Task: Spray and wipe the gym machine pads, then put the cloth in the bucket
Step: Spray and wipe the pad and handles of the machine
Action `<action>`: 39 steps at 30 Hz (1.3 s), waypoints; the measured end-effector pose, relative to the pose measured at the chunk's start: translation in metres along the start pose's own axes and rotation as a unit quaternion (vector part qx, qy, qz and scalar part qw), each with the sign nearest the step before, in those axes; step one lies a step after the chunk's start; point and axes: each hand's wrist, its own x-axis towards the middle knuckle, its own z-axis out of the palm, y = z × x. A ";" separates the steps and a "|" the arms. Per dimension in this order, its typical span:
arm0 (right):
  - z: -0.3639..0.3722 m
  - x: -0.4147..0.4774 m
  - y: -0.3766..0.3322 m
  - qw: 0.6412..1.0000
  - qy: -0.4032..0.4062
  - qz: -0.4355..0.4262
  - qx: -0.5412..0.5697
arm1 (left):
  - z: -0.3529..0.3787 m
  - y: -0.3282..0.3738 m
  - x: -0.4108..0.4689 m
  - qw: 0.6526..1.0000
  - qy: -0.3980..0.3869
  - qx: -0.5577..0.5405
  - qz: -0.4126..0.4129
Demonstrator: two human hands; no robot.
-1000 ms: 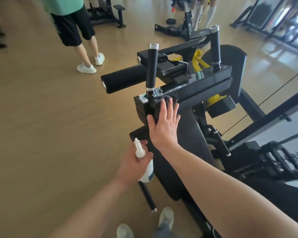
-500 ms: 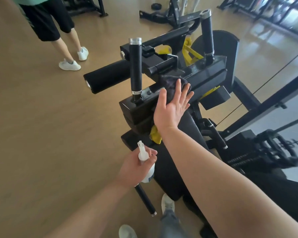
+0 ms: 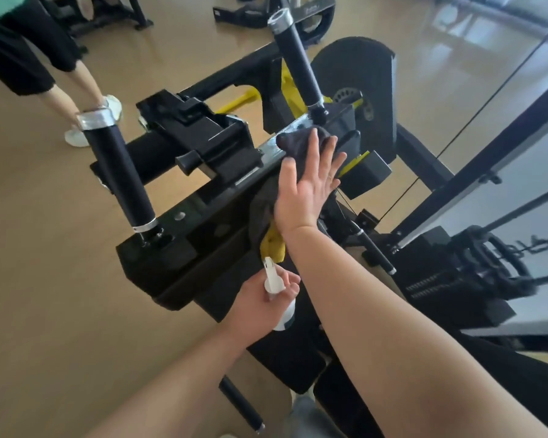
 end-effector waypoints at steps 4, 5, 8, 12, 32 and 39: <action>-0.042 0.111 0.010 0.990 0.032 0.131 -0.030 | 0.013 0.007 0.025 1.000 -0.017 0.015 -0.002; -0.054 0.138 0.012 0.987 0.031 0.151 -0.040 | 0.016 0.008 0.031 1.000 -0.020 0.017 -0.003; -0.071 0.186 0.021 0.990 0.009 0.138 -0.043 | 0.023 0.009 0.046 0.999 -0.034 0.027 -0.009; -0.057 0.155 0.028 0.995 0.019 0.047 0.082 | 0.032 0.012 0.061 0.998 -0.042 0.042 -0.014; -0.012 -0.027 0.017 0.981 -0.094 -0.111 -0.131 | -0.007 -0.018 -0.032 0.992 0.119 0.029 -0.018; 0.010 -0.117 0.018 0.956 -0.177 -0.189 -0.138 | -0.043 -0.039 -0.092 0.981 0.189 -0.019 -0.025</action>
